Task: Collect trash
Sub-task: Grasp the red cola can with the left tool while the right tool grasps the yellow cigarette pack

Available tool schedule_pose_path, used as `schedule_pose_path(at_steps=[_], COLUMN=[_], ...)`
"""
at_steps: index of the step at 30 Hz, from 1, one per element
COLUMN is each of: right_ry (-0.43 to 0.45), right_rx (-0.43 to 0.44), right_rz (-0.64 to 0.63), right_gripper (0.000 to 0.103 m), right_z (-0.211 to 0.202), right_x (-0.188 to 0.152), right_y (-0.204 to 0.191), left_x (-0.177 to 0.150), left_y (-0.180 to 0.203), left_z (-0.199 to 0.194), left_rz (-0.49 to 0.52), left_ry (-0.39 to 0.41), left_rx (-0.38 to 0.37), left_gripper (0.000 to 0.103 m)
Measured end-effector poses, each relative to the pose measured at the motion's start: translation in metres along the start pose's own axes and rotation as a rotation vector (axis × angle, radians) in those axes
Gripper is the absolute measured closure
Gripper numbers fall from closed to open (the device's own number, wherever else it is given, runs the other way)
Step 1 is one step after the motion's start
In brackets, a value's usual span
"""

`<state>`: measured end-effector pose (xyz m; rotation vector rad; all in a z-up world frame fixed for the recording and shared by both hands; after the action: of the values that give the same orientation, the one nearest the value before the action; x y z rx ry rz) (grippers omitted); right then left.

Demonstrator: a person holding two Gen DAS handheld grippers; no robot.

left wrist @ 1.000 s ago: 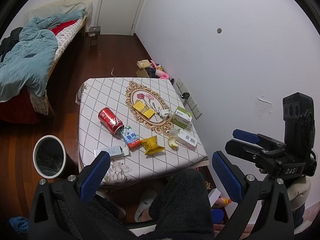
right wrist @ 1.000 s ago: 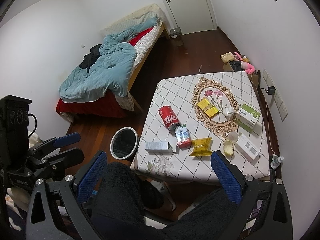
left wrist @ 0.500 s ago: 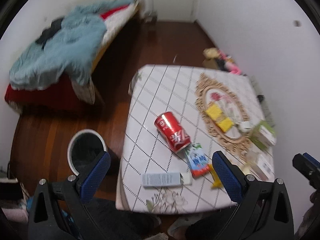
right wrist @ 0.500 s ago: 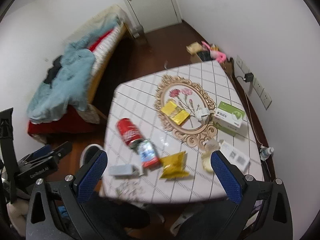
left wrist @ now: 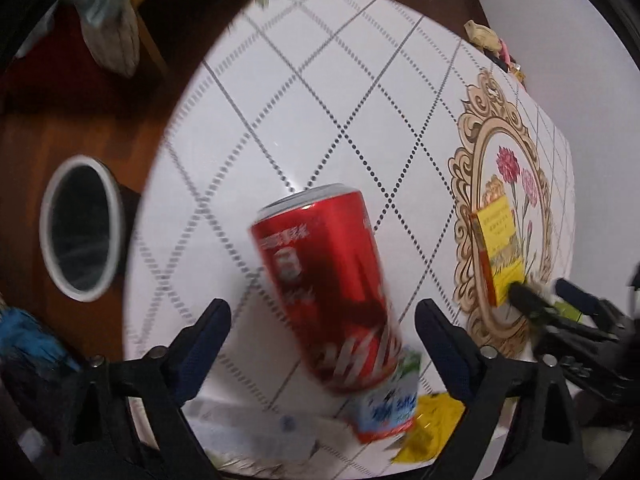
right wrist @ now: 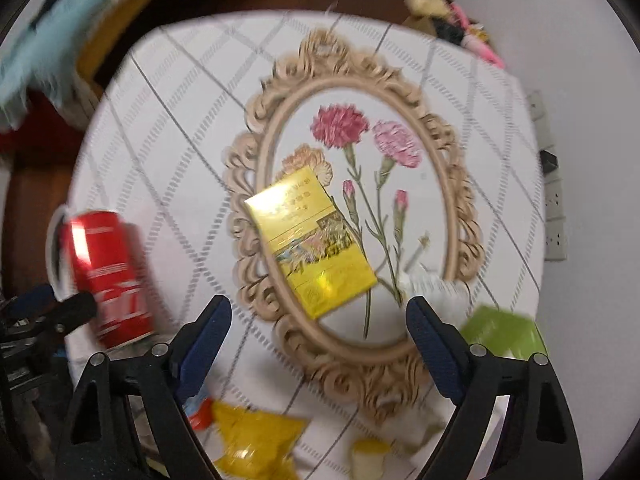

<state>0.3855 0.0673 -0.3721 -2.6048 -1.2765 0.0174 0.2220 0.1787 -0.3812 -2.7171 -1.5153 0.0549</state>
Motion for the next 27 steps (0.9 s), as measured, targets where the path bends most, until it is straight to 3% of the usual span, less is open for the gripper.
schedule_pose_path(at_steps=[3,5,8,14,16,20,22,24,27], right_ry=[-0.053,-0.071,-0.085,-0.084,-0.108,-0.167,-0.162,-0.138,-0.133], right_rx=[-0.011,-0.017,0.008,0.037,0.077,0.248,0.209,0.109,0.079], right_rz=[-0.026,-0.035,-0.014,0.040,0.117,0.266,0.225,0.136,0.056], right_gripper=[0.013,0.013,0.013,0.030,0.030,0.028,0.021,0.020,0.020], right_z=[0.028,0.041,0.056,0.066,0.068,0.077,0.079,0.079,0.087], right_x=[0.014,0.022,0.031,0.034,0.026,0.013,0.011,0.017,0.025], right_y=[0.007,0.011,0.018,0.024,0.023,0.012,0.011,0.010,0.001], left_x=[0.005,0.007,0.011,0.027,0.030,0.031,0.031,0.029,0.031], left_y=[0.002,0.002,0.005,0.007,0.008,0.010,0.012,0.015,0.010], left_z=[0.009,0.011,0.005,-0.009,-0.011,-0.007,-0.007,-0.007,-0.003], left_rz=[-0.037,-0.041,-0.001,0.164,0.196,0.203,0.197,0.198,0.203], left_ry=[-0.020,-0.018,0.014,0.150,0.170,0.154,0.152,0.160,0.173], left_rx=[-0.038,-0.050,-0.039,0.141,0.171,0.171,0.167,0.166,0.167], left_gripper=[0.023,0.038,0.038,0.039,0.039,0.038,0.038,0.038,0.038])
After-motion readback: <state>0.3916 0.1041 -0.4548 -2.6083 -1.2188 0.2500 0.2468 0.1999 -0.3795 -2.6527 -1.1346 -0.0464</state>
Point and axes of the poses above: each gripper's, at about its wrist camera, not at the fingertips, and z roughly the way its jaws point, y to its right, x to its top, the point moved 9 cm from there along z, roughly the way its jaws point, and after that the axes turned 15 degrees about x, right-handed, at the moved point
